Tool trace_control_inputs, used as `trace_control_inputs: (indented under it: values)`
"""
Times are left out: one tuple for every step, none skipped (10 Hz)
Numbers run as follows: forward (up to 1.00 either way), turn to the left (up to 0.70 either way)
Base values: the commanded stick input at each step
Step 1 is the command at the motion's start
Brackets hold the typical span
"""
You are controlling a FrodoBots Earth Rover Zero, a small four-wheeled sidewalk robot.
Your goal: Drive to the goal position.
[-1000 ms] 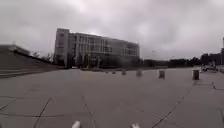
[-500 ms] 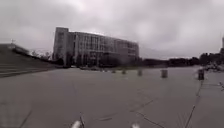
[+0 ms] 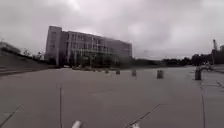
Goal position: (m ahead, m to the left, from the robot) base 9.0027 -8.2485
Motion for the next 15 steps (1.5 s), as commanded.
trace_control_inputs:
  values:
    - [0.7, 0.0]
    - [0.7, 0.0]
    - [0.7, 0.0]
    - [0.7, 0.0]
    - [0.7, 0.0]
    - [0.7, -0.14]
    - [0.7, -0.33]
    - [0.7, -0.21]
    - [0.7, -0.04]
    - [0.7, 0.0]
    - [0.7, 0.0]
    - [0.7, 0.0]
    - [0.7, 0.0]
    - [0.7, 0.0]
    - [0.7, -0.02]
